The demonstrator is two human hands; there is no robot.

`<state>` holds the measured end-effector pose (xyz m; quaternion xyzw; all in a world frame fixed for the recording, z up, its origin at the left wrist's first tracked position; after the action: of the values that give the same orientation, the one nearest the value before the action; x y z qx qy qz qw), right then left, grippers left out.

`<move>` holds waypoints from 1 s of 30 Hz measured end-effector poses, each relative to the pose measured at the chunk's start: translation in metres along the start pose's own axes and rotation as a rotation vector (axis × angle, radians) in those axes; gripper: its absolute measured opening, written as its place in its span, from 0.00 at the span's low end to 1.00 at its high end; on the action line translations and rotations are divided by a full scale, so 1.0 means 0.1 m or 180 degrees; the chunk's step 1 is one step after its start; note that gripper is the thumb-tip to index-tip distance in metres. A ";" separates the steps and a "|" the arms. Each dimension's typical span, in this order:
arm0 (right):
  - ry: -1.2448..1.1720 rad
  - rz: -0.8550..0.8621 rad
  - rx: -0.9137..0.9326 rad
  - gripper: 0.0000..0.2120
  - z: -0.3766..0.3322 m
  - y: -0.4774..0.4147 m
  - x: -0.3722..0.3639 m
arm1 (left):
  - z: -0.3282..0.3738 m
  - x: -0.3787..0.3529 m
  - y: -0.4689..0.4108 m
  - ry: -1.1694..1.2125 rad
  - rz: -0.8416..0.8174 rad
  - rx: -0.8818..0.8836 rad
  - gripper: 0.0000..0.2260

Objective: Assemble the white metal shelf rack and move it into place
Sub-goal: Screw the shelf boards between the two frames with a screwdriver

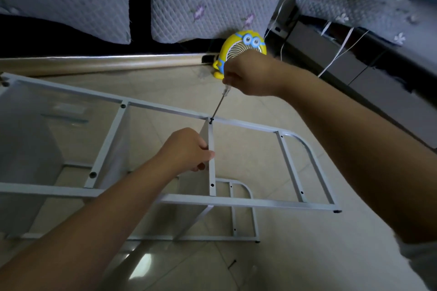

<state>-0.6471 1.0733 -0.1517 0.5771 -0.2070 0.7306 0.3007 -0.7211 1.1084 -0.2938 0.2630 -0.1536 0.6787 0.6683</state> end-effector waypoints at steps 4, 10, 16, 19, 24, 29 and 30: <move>0.0072 -0.0026 -0.0429 0.20 -0.04 -0.03 0.00 | 0.02 -0.01 -0.01 -0.0072 0.0014 -0.0034 0.11; -0.0223 -0.0010 -0.0671 0.13 0.04 -0.02 -0.13 | 0.03 -0.02 0.17 -0.1012 -0.0458 -0.0423 0.14; -0.0694 0.0127 -0.0161 0.11 -0.01 0.12 -0.14 | -0.05 -0.03 0.42 -0.2170 -0.0752 -0.0588 0.17; -0.0644 0.0294 -0.0098 0.11 -0.05 0.15 -0.04 | -0.04 -0.05 0.48 -0.2290 -0.0631 -0.0665 0.18; -0.0335 0.0179 -0.0833 0.21 0.01 0.05 -0.05 | 0.00 -0.14 0.54 -0.2467 -0.0682 -0.0719 0.16; -0.0250 0.0255 -0.1175 0.16 0.09 -0.01 -0.16 | -0.02 -0.16 0.56 -0.2440 -0.0737 -0.0701 0.14; -0.0358 0.0230 -0.1019 0.15 0.05 0.01 -0.16 | -0.02 -0.14 0.56 -0.2381 -0.0714 -0.0687 0.15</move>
<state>-0.6418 1.0666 -0.1660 0.5539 -0.3577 0.6652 0.3503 -0.7773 1.0945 -0.2957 0.4352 -0.4268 0.4390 0.6600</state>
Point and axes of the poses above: each hand's wrist, its own y-axis away from the middle knuckle, its own x-axis out of the back of the hand, z = x × y, the point moved 7 cm from there along -y, towards the middle knuckle, and after that the axes turned 10 degrees about -x, right-handed, at the moved point
